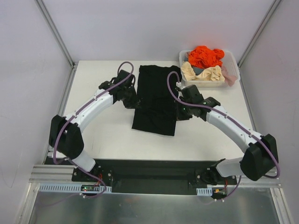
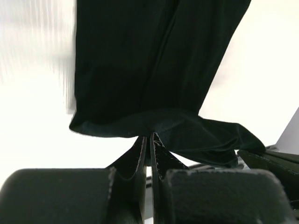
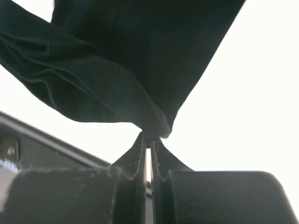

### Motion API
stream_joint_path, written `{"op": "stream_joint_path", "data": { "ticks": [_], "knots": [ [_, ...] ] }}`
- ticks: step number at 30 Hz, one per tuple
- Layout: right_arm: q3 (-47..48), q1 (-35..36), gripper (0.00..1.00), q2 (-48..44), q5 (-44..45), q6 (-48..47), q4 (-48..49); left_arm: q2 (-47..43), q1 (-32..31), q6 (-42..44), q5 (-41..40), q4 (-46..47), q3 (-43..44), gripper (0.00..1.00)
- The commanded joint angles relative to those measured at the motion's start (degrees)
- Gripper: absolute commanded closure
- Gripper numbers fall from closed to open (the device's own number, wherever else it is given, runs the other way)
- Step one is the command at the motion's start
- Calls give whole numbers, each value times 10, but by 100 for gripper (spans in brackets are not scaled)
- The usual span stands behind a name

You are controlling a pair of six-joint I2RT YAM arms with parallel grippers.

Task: Fold and stack the t-shirts
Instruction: Fold the tshirt

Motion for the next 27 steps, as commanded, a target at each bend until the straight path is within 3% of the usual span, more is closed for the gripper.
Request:
{"op": "stream_joint_path", "data": {
  "ticks": [1, 15, 27],
  "knots": [
    [62, -34, 99, 45, 10, -40, 13, 75, 24, 45, 12, -4, 90, 100],
    [201, -112, 99, 209, -33, -64, 44, 261, 66, 90, 32, -4, 301, 100],
    [273, -131, 99, 318, -19, -69, 55, 390, 84, 120, 47, -3, 406, 99]
  ]
}}
